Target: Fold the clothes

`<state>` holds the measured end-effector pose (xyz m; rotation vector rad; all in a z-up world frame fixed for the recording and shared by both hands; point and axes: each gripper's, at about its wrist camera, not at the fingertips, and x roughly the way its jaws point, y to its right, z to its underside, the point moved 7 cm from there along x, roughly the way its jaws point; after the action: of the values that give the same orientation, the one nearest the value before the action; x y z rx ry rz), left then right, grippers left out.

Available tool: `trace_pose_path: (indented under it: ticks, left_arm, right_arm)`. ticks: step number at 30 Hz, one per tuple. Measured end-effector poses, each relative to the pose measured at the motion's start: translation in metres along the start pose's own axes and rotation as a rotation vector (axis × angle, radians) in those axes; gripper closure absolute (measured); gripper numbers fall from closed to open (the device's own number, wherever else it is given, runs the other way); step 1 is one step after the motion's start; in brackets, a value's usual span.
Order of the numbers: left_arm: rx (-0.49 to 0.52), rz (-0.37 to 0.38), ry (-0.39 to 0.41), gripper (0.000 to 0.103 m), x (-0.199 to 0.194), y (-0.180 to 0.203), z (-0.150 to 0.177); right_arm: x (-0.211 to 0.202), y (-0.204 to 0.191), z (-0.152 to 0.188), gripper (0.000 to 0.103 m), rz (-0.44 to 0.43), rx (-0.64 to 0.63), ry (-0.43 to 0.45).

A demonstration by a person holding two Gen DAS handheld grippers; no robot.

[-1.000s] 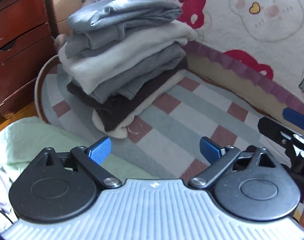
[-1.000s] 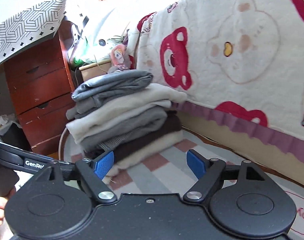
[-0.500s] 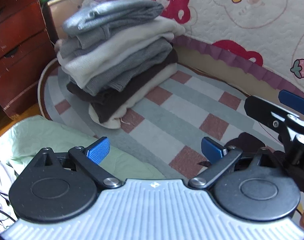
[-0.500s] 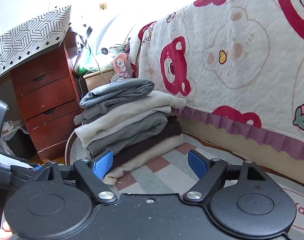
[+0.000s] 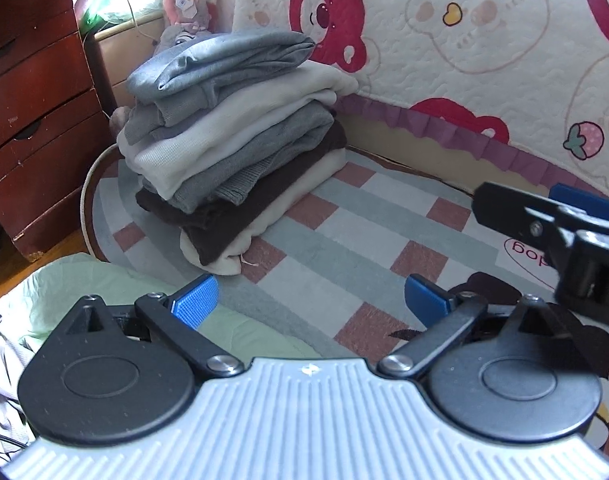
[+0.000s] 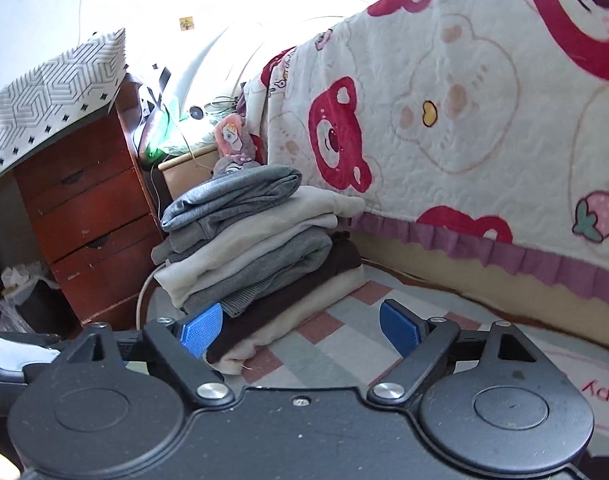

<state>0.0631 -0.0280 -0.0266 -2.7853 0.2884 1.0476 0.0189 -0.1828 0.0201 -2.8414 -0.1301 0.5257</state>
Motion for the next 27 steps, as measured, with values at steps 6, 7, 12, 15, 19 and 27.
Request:
trace_pose_path:
  ticks: [6,7,12,15,19,27]
  left_arm:
    - [-0.003,0.0,-0.013,0.002,0.003,-0.001,0.0]
    - [-0.003,-0.002,-0.015,0.002,0.004,-0.001,0.0]
    - [0.004,-0.011,-0.02,0.001,0.007,-0.003,0.002]
    - [0.004,-0.007,-0.044,0.001,0.012,-0.005,0.006]
    - [0.009,-0.018,-0.045,0.001,0.013,-0.008,0.006]
    - [0.03,-0.05,-0.046,0.001,0.014,-0.009,0.008]
  right_arm:
    - [0.001,-0.007,0.001,0.013,-0.004,-0.014,-0.022]
    - [0.002,-0.007,0.001,0.013,0.002,-0.021,-0.025]
    - [0.007,-0.006,0.005,0.013,0.048,-0.052,-0.051]
    - [0.008,-0.008,0.006,0.013,0.038,-0.049,-0.057]
    - [0.009,-0.013,0.007,0.013,0.037,-0.073,-0.066]
    - [0.015,-0.017,0.008,0.013,0.128,-0.143,-0.098]
